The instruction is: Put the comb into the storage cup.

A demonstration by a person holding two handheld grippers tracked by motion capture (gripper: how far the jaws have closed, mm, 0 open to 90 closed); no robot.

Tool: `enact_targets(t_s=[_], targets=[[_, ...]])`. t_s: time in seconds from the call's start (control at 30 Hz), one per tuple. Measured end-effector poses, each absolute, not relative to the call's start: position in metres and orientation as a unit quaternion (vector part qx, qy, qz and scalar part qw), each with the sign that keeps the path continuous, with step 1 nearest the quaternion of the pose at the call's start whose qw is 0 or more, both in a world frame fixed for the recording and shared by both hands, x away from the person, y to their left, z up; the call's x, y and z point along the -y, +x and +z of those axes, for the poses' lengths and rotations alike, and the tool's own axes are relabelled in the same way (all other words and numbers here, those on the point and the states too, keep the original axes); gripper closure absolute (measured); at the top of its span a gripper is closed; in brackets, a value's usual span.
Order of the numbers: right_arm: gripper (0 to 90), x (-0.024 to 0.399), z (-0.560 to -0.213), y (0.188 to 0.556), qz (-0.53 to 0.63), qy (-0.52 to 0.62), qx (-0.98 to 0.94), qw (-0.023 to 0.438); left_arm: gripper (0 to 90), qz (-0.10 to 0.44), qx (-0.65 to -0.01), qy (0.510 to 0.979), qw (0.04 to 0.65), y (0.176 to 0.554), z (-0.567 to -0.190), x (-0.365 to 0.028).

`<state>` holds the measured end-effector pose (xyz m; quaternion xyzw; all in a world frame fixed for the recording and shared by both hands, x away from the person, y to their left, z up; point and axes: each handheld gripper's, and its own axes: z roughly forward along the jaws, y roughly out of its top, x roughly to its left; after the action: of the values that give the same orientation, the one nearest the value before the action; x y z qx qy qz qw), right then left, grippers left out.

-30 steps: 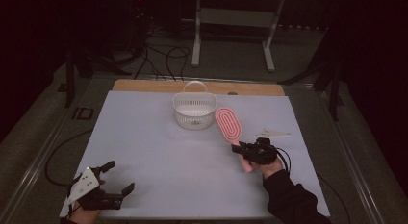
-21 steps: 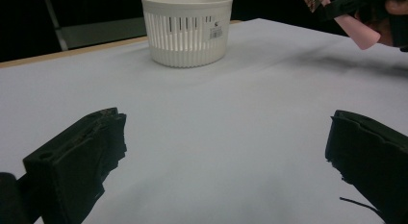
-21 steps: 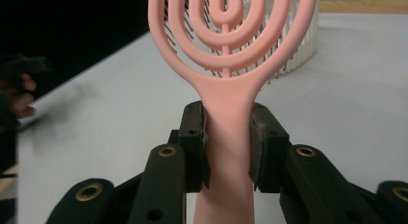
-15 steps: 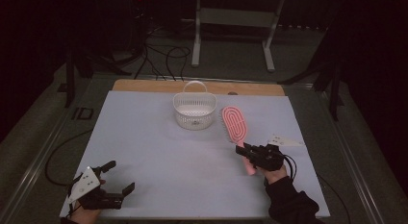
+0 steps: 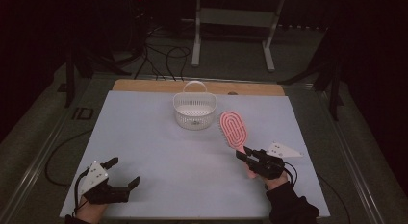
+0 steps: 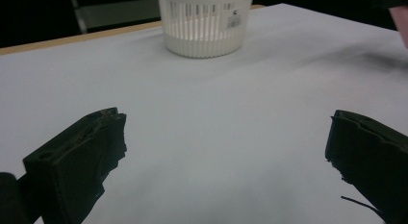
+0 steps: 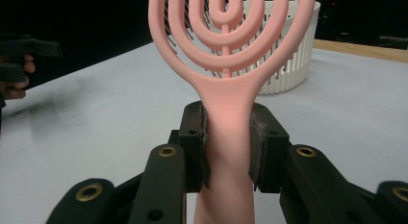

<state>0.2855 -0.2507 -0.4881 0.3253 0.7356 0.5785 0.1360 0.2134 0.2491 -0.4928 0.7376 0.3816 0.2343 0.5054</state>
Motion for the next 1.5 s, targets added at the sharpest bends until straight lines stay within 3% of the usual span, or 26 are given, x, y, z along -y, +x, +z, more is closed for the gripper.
enact_targets(t_s=[0.4,0.9,1.5], targets=[[70.8,0.254,-0.483,0.287,0.593,0.328,-0.722,0.138,0.1,0.211,-0.404,0.734,0.504,0.238,-0.463,-0.229],[70.7,0.254,-0.481,0.286,0.598,0.329,-0.718,0.139,0.1,0.184,-0.367,0.749,0.520,0.264,-0.420,-0.191],[70.8,0.252,-0.481,0.287,0.597,0.333,-0.717,0.135,0.1,0.128,-0.374,0.757,0.519,0.294,-0.380,-0.149]])
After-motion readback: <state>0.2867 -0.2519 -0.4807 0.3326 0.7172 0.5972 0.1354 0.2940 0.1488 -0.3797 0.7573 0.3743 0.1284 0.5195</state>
